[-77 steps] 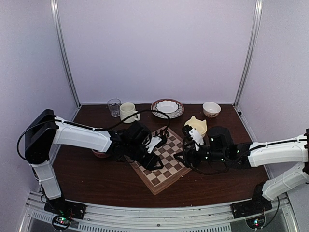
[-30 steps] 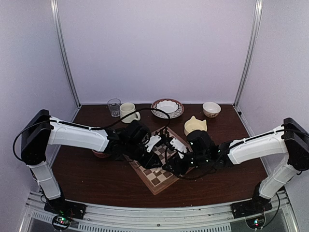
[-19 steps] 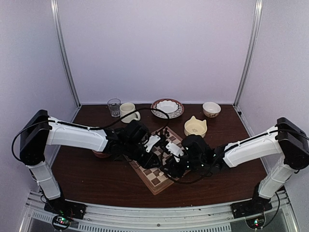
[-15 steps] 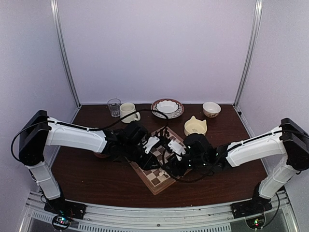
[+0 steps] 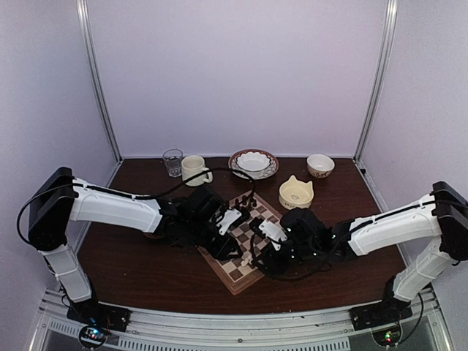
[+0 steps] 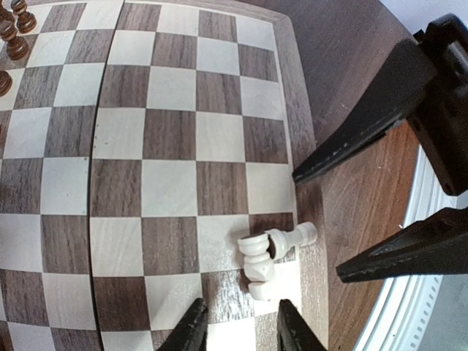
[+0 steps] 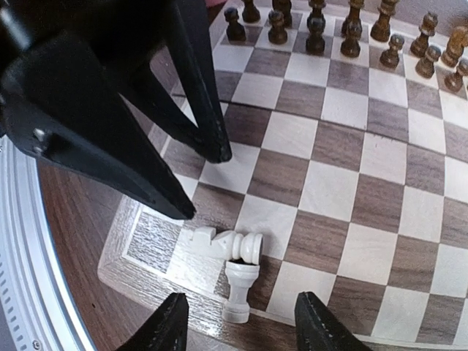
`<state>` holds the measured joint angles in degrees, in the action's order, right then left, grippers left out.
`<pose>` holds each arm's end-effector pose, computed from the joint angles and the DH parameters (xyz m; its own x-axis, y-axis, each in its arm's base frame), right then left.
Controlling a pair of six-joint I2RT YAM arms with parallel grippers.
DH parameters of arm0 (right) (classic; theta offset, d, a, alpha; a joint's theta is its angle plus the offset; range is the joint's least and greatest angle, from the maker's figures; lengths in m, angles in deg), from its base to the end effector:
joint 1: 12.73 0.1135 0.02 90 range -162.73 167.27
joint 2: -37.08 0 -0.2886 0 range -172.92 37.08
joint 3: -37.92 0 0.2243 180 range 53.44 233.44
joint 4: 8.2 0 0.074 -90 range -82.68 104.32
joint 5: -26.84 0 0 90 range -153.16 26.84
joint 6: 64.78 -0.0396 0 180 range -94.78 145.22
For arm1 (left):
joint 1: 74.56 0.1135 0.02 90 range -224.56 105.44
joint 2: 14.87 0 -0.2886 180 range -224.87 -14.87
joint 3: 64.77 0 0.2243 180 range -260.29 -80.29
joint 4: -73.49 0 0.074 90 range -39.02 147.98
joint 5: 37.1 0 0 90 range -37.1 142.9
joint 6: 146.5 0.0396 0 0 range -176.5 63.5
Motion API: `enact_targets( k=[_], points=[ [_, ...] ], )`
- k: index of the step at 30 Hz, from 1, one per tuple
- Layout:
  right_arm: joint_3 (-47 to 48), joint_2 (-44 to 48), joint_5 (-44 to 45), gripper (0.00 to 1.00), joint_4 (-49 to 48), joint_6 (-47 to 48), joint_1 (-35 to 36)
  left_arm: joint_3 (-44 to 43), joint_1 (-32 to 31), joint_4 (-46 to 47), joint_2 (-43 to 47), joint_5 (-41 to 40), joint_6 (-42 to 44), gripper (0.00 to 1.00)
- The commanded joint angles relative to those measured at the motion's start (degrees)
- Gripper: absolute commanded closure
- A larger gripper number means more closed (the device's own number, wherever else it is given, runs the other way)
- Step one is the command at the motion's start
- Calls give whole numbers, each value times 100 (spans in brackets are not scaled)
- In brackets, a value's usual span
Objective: Set up the chess pieces on the board
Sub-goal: Adjust the chess pile on the chessboard.
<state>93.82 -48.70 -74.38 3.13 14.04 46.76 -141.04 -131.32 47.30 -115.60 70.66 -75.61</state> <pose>0.1346 0.2435 0.2152 -0.5064 -0.4847 -0.7132 -0.8371 0.4749 0.2716 0.1811 -0.2983 0.2178 -0.6960 0.4932 -0.5219 0.7140 0.5521 -0.4305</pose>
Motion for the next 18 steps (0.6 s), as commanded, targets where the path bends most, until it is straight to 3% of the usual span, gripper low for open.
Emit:
enact_targets(
  k=[1,14,18],
  points=[
    [174,-229,301,47,323,-128,113,-101,-29,124,-119,64,84,66],
    [494,-670,585,60,662,-57,275,-209,-33,124,-298,228,22,67],
    [522,-675,667,73,704,-43,326,-200,-41,162,-320,262,15,66]
  ],
)
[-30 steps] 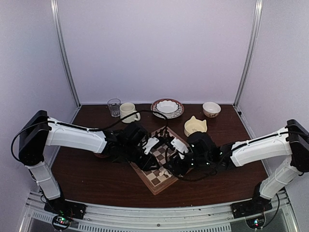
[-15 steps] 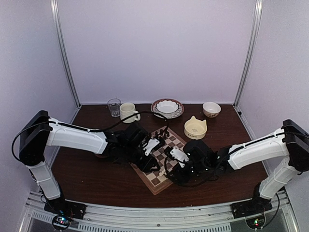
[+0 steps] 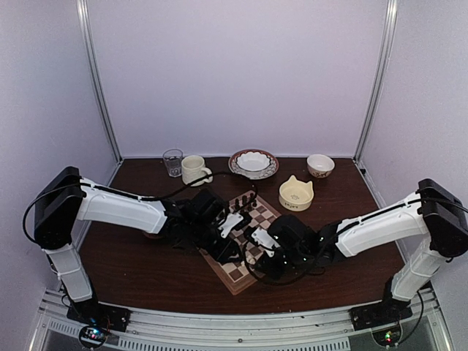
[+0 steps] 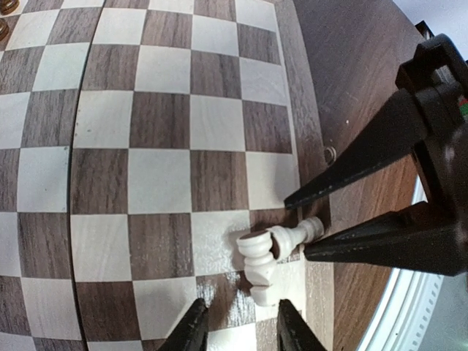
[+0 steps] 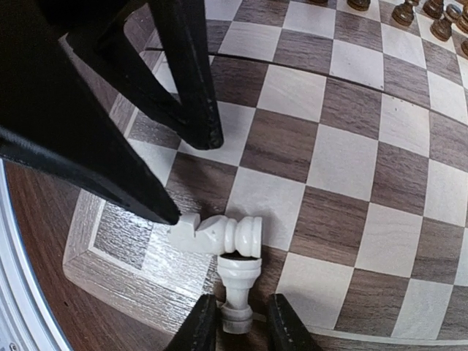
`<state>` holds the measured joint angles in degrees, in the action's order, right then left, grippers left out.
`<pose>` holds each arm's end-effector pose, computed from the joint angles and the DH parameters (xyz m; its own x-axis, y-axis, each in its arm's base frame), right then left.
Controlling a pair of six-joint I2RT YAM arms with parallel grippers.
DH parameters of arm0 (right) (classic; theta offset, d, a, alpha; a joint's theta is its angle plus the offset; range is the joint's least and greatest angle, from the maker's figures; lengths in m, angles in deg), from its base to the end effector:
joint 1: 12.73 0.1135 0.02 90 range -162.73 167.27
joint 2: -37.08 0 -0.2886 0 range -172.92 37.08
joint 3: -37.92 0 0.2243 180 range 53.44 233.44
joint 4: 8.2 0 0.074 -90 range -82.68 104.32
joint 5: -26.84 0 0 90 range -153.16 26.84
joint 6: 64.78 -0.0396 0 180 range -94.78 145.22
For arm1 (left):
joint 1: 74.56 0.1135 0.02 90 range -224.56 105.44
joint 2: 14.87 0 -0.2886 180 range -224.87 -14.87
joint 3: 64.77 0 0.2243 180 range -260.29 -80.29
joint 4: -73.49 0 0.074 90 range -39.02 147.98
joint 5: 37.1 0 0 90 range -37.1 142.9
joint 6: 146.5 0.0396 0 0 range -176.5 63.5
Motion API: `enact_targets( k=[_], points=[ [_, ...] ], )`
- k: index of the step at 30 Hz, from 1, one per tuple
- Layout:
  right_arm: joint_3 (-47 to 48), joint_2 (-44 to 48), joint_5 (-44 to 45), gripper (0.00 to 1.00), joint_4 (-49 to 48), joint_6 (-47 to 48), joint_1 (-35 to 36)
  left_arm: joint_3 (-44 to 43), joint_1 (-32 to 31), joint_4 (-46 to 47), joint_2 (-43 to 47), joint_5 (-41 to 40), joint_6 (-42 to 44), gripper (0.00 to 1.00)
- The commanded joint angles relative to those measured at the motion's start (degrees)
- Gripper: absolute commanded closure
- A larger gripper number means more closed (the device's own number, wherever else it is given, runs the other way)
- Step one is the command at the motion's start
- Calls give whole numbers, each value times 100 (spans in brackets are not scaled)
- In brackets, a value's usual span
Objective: Set up the chess pieces on the board
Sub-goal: Adjust the chess pile on the chessboard, then pass from the right arm to the left
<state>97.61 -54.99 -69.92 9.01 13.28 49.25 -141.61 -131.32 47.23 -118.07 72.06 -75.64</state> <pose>0.1337 0.2611 0.1955 -0.5387 -0.5751 -0.6157 -0.8187 0.5296 0.2218 0.1835 -0.3036 0.2064 -0.7063 0.5127 -0.4880 0.7067 0.5496 -0.4454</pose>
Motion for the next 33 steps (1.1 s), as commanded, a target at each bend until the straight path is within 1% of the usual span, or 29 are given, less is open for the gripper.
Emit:
enact_targets(
  k=[1,5,9,18,28,29,33],
  points=[
    [126,-21,245,76,86,36,83,-137,-44,188,-82,121,15,66],
    [80,49,263,84,23,34,88,-139,-45,262,-132,206,-2,64],
    [71,75,266,89,-26,28,101,-177,-48,259,-231,247,-11,61],
    [-168,451,245,91,-311,9,106,-272,-99,251,-369,268,2,60],
    [-162,442,147,94,-378,7,107,-331,-116,245,-428,272,15,59],
    [-169,456,103,94,-406,8,105,-336,-115,242,-429,269,15,59],
    [-219,521,53,95,-455,9,109,-351,-115,214,-419,295,32,66]
  ],
)
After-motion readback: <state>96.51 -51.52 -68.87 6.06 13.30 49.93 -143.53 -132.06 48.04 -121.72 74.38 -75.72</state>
